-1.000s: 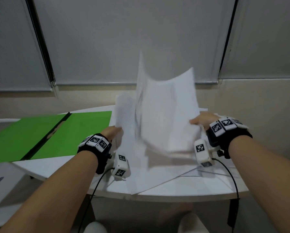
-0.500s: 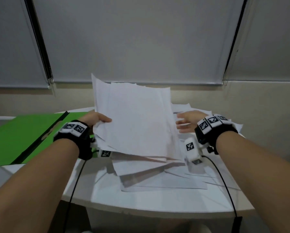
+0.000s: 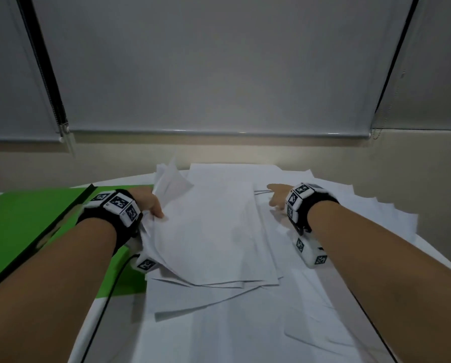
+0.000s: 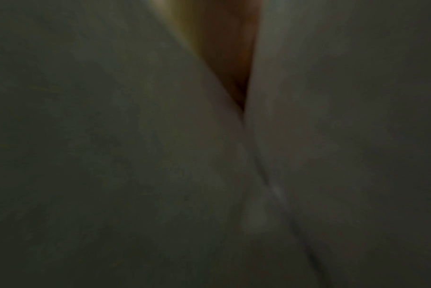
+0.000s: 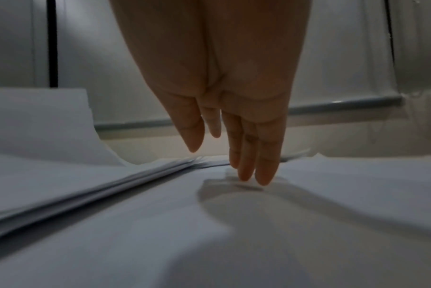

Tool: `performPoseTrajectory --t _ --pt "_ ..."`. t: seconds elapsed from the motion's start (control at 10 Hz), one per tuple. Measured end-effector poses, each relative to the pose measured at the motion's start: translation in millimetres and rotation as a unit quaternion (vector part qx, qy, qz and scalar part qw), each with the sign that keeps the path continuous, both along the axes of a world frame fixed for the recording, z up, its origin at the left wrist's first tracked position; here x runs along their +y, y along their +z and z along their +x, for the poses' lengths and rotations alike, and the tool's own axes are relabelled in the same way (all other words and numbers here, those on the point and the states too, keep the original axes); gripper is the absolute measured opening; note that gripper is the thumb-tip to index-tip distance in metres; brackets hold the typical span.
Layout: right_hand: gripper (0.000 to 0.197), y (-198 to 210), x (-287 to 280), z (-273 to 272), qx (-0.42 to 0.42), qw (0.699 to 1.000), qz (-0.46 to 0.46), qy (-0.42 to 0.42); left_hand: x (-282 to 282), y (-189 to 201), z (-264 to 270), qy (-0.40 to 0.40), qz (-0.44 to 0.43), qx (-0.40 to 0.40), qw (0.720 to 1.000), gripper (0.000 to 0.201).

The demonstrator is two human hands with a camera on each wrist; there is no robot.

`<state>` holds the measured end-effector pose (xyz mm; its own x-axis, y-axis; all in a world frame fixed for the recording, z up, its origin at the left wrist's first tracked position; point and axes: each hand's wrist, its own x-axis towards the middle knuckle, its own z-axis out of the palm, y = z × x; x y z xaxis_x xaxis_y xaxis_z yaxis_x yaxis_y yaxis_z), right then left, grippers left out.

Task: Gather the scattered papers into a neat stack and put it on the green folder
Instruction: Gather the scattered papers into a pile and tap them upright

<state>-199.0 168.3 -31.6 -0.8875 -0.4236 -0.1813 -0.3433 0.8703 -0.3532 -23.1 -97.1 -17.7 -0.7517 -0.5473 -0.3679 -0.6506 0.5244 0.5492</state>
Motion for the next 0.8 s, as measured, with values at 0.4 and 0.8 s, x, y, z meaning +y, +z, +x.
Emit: performPoseTrajectory --t 0.4,0.8 --pt "0.055 1 -30 3 0.123 0.936 0.323 0.065 -25 -20 -17 -0.012 -0.013 -0.023 1.000 0.065" --pt "0.071 -11 -38 -15 0.097 0.970 0.222 -0.030 -42 -42 -29 -0.025 0.021 -0.001 0.999 0.079"
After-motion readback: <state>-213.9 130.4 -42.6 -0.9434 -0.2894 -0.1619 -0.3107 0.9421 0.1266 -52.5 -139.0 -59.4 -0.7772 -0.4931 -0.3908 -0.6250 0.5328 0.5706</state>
